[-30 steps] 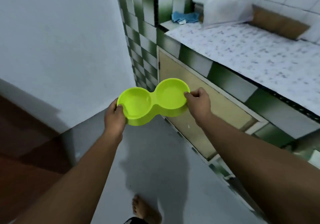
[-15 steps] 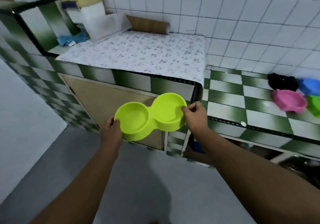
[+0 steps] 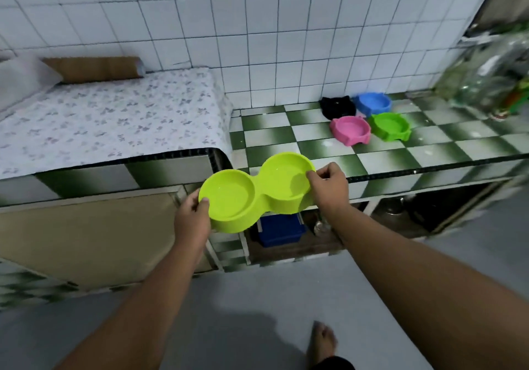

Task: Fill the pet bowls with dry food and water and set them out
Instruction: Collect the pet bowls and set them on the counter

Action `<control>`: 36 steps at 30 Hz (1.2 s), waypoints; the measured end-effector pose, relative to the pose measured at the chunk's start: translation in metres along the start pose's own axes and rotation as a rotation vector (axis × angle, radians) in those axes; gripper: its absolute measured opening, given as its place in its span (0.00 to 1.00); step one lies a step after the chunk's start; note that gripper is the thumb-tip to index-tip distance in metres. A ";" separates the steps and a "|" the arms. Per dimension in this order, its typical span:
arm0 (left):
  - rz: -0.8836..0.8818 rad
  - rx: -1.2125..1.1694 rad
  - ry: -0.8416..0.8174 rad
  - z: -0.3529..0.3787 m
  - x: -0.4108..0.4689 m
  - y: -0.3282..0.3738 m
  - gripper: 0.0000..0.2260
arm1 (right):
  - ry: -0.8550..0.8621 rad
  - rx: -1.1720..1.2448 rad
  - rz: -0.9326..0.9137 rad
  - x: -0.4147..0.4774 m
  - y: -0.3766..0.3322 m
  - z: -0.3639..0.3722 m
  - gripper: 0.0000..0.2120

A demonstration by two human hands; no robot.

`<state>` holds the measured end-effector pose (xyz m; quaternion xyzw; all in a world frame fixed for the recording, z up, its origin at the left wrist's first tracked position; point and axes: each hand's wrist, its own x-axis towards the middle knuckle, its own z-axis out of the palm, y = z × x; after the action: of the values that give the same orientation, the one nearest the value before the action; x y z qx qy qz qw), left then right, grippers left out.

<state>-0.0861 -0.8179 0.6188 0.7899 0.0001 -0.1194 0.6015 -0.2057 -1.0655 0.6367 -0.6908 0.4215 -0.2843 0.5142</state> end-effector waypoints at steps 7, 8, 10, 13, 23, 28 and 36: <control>-0.047 -0.013 -0.027 0.102 0.022 0.015 0.13 | -0.048 -0.066 -0.009 0.102 0.021 -0.037 0.09; -0.062 -0.023 -0.018 0.118 0.025 0.016 0.13 | -0.074 -0.079 -0.008 0.119 0.022 -0.042 0.09; -0.101 -0.058 0.012 0.147 0.026 0.019 0.14 | -0.139 -0.104 0.000 0.150 0.025 -0.050 0.11; -0.152 -0.111 0.035 0.183 0.025 0.025 0.14 | -0.219 -0.167 -0.043 0.192 0.029 -0.056 0.15; -0.276 -0.141 0.062 0.245 0.054 0.032 0.11 | -0.320 -0.354 -0.140 0.280 0.026 -0.029 0.24; -0.274 -0.112 0.020 0.269 0.079 0.030 0.20 | -0.387 -0.458 -0.144 0.319 0.021 -0.011 0.24; -0.342 -0.112 -0.058 0.310 0.123 0.023 0.32 | -0.391 -0.474 -0.129 0.388 0.005 0.039 0.28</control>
<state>-0.0220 -1.1361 0.5409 0.7397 0.1237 -0.2427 0.6153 0.0126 -1.3870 0.6041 -0.8583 0.3244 -0.0717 0.3912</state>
